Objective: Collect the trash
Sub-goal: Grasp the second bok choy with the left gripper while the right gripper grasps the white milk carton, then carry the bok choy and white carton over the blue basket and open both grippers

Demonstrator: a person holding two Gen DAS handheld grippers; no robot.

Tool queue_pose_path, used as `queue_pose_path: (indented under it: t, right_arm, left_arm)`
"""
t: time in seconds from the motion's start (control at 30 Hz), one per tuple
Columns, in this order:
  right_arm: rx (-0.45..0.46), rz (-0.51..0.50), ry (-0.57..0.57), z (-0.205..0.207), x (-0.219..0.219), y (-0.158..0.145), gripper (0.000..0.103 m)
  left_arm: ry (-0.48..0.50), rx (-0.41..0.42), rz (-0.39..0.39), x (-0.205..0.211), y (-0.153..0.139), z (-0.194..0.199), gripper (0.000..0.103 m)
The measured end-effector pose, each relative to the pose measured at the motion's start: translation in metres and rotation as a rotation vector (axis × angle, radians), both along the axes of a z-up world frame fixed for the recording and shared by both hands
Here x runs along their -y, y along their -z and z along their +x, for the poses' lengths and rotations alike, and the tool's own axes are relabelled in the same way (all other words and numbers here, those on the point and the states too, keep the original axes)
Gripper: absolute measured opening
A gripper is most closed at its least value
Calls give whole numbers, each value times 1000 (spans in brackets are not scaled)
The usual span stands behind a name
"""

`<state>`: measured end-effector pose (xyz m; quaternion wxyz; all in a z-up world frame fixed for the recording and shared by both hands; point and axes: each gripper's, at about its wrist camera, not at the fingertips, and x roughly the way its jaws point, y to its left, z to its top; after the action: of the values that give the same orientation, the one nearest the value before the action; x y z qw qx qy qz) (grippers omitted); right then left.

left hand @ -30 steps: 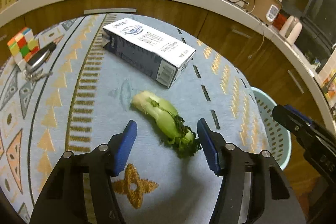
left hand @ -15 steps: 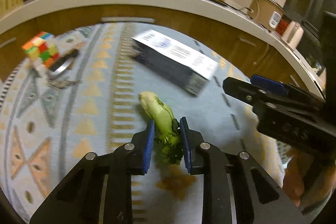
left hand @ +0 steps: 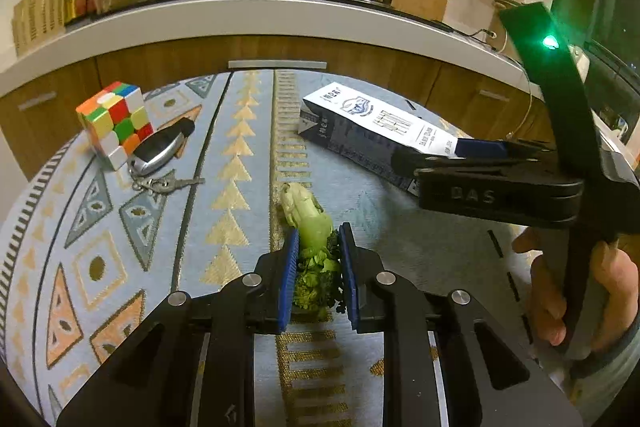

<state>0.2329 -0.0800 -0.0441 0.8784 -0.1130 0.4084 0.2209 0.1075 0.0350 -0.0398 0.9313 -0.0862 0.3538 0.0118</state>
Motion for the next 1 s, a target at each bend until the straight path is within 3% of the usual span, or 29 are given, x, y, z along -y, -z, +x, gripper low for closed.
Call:
queue_pose_path:
  t: [0.07,0.1,0.13,0.53,1.0]
  right_arm:
    - [-4,1,-2,1,-3,1,74]
    - [-8,4,-5,1,-4,2,63]
    - [-14,4,-9,1,-5,2,62]
    - [46,61,41,-32,28,-19,58]
    - [160,115,156,-83,112,-63,56]
  left_arm:
    - [-1,0,-7,-1,0,0,19]
    - [-2,1,-11,-2,0,0,19]
    - [-2,3,-12,-2,0,-1,19]
    - [30,22,-46,9,-5,-6,19]
    - [188,96,1,88,-39,-18,19]
